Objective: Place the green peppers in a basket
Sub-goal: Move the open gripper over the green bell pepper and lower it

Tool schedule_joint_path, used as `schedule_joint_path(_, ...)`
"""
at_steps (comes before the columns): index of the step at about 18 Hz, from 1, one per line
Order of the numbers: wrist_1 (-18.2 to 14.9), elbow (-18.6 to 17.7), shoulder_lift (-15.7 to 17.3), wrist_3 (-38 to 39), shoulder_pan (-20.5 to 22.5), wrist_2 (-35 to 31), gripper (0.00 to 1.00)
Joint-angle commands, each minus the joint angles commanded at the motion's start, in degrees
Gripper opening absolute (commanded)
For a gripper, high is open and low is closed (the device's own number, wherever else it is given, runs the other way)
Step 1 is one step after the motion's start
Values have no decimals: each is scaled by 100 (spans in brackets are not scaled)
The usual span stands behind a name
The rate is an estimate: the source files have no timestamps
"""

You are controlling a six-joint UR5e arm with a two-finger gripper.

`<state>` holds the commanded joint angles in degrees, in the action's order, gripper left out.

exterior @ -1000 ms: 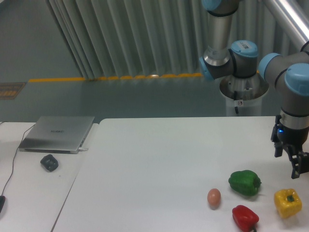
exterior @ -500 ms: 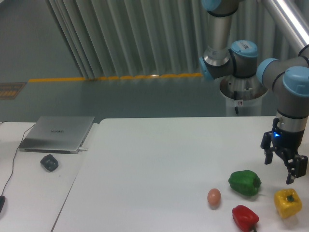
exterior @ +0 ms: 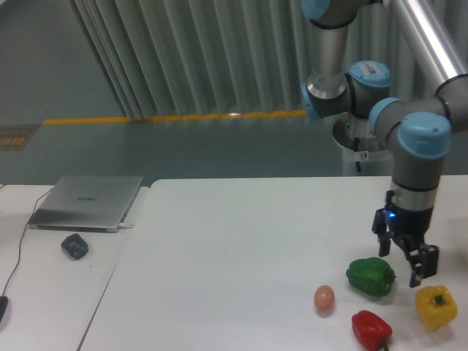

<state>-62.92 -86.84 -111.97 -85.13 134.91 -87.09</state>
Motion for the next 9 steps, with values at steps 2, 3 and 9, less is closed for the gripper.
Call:
schedule_joint_path(2, -114, -9, 17, -738, -52, -141, 100)
schedule_joint_path(3, -123, -9, 26, -1037, -114, -185, 100)
schedule_joint_path(9, -194, -44, -8, -1243, -298, -659, 100)
